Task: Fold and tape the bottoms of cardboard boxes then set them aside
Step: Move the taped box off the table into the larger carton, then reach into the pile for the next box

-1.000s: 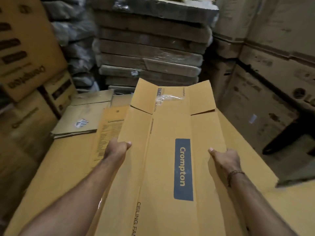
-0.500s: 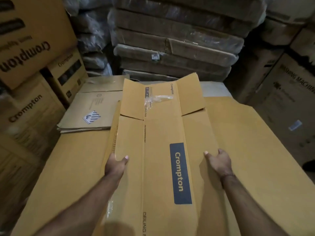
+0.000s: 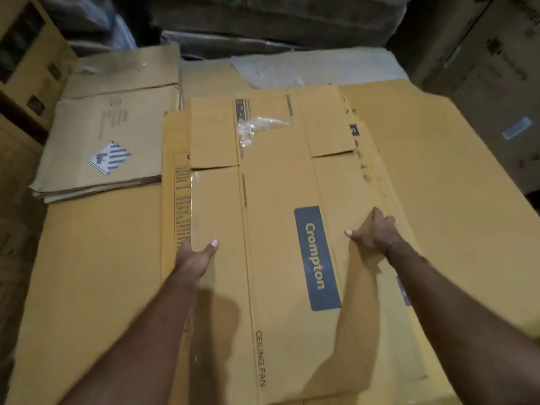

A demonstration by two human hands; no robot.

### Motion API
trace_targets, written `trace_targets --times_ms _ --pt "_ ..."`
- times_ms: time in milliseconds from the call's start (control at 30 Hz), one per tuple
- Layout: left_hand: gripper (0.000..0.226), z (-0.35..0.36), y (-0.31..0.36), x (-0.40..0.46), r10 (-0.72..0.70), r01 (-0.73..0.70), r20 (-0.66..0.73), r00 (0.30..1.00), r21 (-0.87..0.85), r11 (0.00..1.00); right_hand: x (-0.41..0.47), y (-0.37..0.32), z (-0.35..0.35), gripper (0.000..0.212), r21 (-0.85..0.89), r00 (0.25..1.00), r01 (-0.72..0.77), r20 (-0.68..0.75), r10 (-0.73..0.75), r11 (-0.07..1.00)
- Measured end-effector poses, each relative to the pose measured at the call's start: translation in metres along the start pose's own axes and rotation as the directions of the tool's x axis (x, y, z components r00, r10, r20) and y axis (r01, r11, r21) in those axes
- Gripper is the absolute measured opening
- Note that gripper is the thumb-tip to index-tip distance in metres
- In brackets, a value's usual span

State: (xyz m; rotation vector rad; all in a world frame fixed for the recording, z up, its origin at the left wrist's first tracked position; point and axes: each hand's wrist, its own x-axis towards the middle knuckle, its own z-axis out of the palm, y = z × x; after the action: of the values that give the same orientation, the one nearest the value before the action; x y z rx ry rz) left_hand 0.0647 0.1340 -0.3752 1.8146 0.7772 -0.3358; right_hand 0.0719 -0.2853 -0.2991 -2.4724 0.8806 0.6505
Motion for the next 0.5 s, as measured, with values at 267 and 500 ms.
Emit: trace_targets --times_ms 267,500 --pt "0.061 -0.001 -0.007 0.007 -0.007 0.007 0.009 1.0 0.011 1.0 0.0 -0.008 0.003 0.098 -0.055 0.997 -0.043 -0.065 0.04 0.998" --pt "0.072 0.001 -0.005 0.0 0.009 -0.008 -0.025 1.0 0.053 0.999 -0.014 -0.01 0.015 0.097 -0.013 0.987 -0.046 -0.157 0.043 0.999"
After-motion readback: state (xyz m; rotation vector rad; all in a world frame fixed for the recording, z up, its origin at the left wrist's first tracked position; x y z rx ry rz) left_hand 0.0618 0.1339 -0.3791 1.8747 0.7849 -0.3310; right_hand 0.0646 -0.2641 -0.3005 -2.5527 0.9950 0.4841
